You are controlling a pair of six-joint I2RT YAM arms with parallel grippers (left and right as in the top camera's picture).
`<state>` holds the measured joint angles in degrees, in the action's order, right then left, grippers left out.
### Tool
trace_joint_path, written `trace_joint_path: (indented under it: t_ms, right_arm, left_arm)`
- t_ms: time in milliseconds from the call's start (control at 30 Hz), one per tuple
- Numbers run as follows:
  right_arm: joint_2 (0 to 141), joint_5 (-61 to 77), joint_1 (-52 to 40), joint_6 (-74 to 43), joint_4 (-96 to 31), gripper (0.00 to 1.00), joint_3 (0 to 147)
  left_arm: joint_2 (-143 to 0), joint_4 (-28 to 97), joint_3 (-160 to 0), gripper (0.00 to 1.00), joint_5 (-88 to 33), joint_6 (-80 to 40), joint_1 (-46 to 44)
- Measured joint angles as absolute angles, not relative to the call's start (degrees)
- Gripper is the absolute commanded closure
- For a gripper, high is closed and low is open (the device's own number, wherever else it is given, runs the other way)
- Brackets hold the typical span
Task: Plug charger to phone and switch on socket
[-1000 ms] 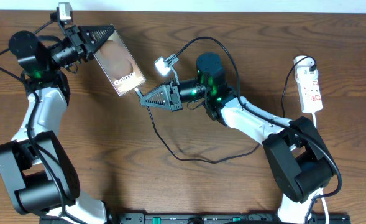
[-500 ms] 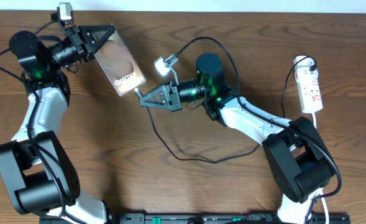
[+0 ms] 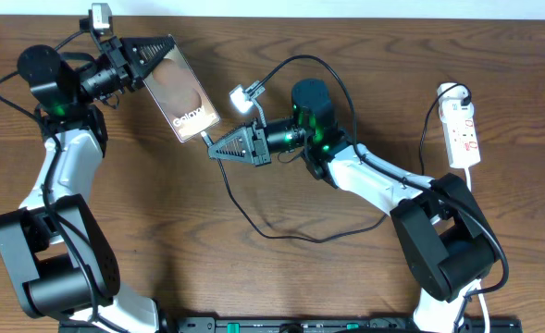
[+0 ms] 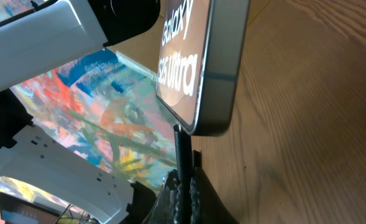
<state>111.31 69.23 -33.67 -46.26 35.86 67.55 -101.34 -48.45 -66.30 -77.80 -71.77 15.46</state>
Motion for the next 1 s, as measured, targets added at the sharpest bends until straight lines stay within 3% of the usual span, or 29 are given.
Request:
trace_joint_path:
  t_ms: [1000]
  right_arm:
    - [111.31,69.25,-34.04,-48.21,36.49,0.99,67.55]
  left_arm:
    - [-101.34,-48.45,-66.30,0.92,-78.06,-71.75,15.46]
